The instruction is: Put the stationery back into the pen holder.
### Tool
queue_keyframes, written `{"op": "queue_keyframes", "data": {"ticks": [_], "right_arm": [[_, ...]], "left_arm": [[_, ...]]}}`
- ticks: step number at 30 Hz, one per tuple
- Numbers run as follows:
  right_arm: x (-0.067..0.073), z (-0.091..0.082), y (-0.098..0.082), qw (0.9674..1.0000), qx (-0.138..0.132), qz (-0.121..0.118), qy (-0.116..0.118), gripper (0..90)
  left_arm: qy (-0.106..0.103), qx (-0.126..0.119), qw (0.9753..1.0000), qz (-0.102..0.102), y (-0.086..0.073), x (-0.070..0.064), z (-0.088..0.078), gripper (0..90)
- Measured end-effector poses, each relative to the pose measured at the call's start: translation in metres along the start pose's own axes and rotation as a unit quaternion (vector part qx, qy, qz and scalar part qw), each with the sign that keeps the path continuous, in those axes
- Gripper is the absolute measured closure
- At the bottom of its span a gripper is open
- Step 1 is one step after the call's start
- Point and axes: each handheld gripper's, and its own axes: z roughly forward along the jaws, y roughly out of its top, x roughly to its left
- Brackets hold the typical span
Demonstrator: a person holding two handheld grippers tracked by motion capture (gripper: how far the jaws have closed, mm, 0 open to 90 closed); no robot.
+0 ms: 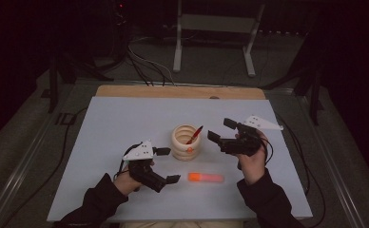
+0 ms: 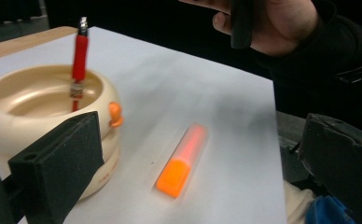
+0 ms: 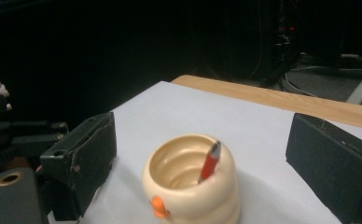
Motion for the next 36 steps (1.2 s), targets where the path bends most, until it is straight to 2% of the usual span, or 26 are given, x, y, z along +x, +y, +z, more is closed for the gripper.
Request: {"op": "queue_keyframes", "data": {"ticks": [9,14,19,23,26,27,30,31,33,34,35,36], "right_arm": [[0.001,-0.019,-0.008,0.9999,-0.013,0.002,-0.002,8.4],[-0.001,-0.025,-0.009,0.9997,-0.021,0.008,-0.006,8.4],[-0.004,-0.029,-0.010,0.9995,-0.026,0.018,-0.005,8.4],[-0.007,-0.034,-0.009,0.9993,-0.032,0.020,-0.005,8.4],[-0.007,-0.035,-0.008,0.9992,-0.034,0.022,-0.004,8.4],[-0.007,-0.035,-0.008,0.9991,-0.035,0.023,-0.003,8.4],[-0.007,-0.036,-0.008,0.9991,-0.035,0.024,-0.003,8.4],[-0.007,-0.036,-0.008,0.9990,-0.035,0.026,-0.001,8.4],[-0.007,-0.035,-0.009,0.9991,-0.035,0.024,-0.001,8.4],[-0.007,-0.035,-0.009,0.9991,-0.034,0.024,0.000,8.4],[-0.007,-0.035,-0.009,0.9991,-0.034,0.025,0.000,8.4],[-0.007,-0.035,-0.009,0.9991,-0.033,0.026,0.001,8.4]], "left_arm": [[-0.015,0.018,0.9996,0.016,-0.001,0.003,0.017,0.7],[-0.026,0.034,0.9985,0.035,-0.005,0.003,0.027,1.2],[-0.028,0.050,0.9973,0.046,-0.008,0.004,0.037,1.2],[-0.035,0.065,0.9960,0.051,-0.013,0.005,0.047,1.2],[-0.038,0.077,0.9952,0.047,-0.014,0.005,0.052,1.2],[-0.035,0.097,0.9932,0.053,-0.016,0.005,0.057,1.2],[-0.034,0.104,0.9924,0.056,-0.016,0.005,0.059,1.2],[-0.037,0.124,0.9892,0.068,-0.019,0.004,0.066,1.2],[-0.032,0.141,0.9862,0.080,-0.022,0.002,0.072,1.2],[-0.032,0.141,0.9862,0.080,-0.022,0.002,0.072,1.2],[-0.027,0.156,0.9838,0.085,-0.024,0.002,0.077,1.2],[-0.030,0.161,0.9826,0.087,-0.025,0.002,0.079,2.3]]}}
